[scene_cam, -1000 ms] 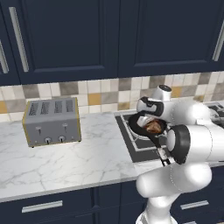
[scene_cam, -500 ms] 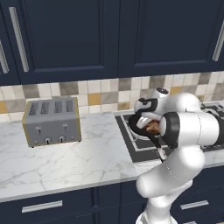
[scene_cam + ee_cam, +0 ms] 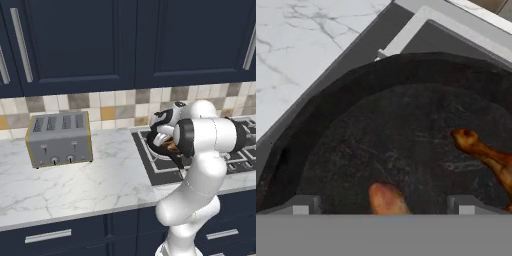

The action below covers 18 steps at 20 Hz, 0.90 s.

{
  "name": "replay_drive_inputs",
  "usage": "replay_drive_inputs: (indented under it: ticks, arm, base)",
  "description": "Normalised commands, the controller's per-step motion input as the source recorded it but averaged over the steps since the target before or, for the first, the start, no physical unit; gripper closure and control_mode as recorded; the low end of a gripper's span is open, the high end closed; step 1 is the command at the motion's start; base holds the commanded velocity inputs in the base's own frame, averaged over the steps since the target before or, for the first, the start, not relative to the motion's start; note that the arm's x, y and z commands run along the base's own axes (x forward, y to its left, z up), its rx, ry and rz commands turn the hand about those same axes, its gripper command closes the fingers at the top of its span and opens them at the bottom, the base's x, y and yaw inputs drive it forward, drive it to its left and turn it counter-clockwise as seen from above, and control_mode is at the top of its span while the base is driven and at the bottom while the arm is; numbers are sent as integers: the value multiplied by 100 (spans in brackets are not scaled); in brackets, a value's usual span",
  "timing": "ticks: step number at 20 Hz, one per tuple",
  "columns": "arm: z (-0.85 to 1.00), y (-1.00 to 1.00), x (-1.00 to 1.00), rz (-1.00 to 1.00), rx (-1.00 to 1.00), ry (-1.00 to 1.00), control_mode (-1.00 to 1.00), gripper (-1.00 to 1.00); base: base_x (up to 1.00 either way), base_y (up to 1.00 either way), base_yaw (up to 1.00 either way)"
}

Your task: Take the chicken drumsticks from the pan and place one on each plate on the dining counter.

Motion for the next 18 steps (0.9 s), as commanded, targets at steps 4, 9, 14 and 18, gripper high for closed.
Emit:
replay_drive_inputs:
  ticks: [4, 9, 14, 18]
  arm:
    - [-23, 0, 14, 0, -2, 2, -100, -100]
    - [-14, -6, 8, 0, -2, 1, -100, -100]
    - [-3, -13, 0, 0, 0, 0, -100, -100]
    - [-4, -13, 0, 0, -2, 3, -100, -100]
  base:
    - [0, 0, 0]
    - [0, 0, 0]
    - [0, 0, 0]
    - [0, 0, 0]
